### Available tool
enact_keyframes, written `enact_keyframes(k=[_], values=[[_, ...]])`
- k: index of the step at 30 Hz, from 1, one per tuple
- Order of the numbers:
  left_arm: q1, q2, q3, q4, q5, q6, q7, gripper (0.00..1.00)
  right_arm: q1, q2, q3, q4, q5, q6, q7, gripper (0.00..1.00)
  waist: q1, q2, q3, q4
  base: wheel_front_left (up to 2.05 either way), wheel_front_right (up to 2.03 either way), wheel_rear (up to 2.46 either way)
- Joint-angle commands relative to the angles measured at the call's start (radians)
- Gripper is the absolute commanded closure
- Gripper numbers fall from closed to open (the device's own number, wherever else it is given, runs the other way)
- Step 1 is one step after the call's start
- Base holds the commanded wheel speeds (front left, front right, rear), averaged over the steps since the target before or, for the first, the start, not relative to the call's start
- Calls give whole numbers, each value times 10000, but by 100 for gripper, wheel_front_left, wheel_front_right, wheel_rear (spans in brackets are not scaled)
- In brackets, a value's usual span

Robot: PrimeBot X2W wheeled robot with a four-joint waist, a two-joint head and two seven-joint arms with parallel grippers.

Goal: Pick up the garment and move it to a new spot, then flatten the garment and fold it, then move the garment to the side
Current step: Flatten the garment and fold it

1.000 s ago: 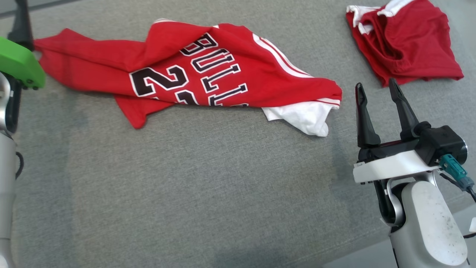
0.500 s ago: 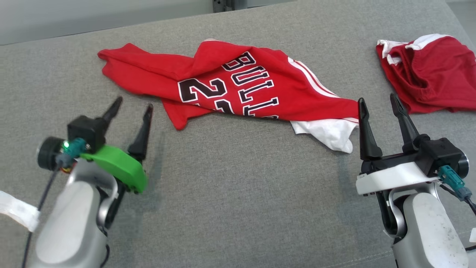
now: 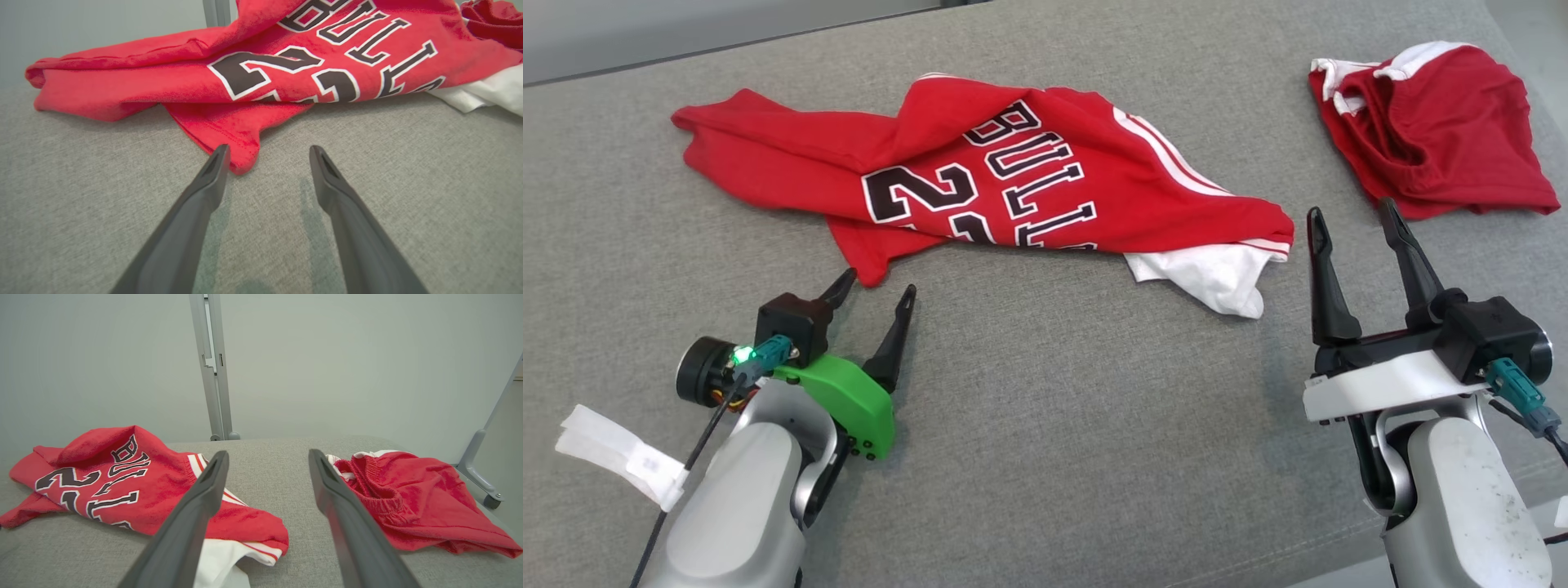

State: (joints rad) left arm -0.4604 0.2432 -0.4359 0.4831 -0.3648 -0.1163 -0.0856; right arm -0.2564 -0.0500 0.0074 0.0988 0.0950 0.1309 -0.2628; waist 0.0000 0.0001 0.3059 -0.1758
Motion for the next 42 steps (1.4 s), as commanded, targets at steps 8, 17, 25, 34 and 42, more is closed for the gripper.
enact_keyframes(k=[8, 17, 25, 34, 42], values=[[-818, 83, 160, 1513, 170, 340, -377, 53, -123, -12, -79, -65, 75, -4, -27, 0, 0, -1, 502, -633, 0, 0, 0], [-613, 0, 90, 1264, 330, 386, -1527, 100, 130, -12, -351, -4, 36, -4, -27, 0, 0, -1, 95, -263, 0, 0, 0], [767, 502, 389, -1936, 582, 915, -1795, 100, 373, -15, -620, 11, -53, -4, -27, 0, 0, -1, -487, 536, 0, 0, 0], [3170, 1574, 655, -6104, 696, 1703, -873, 100, 642, -14, -910, -38, -195, -4, -27, 0, 0, -1, -853, 1202, 0, 0, 0], [5261, 2113, 688, -7291, 110, 2082, 220, 100, 832, -17, -821, 87, -290, -4, -27, 0, 0, -1, -955, 1361, 0, 0, 0]])
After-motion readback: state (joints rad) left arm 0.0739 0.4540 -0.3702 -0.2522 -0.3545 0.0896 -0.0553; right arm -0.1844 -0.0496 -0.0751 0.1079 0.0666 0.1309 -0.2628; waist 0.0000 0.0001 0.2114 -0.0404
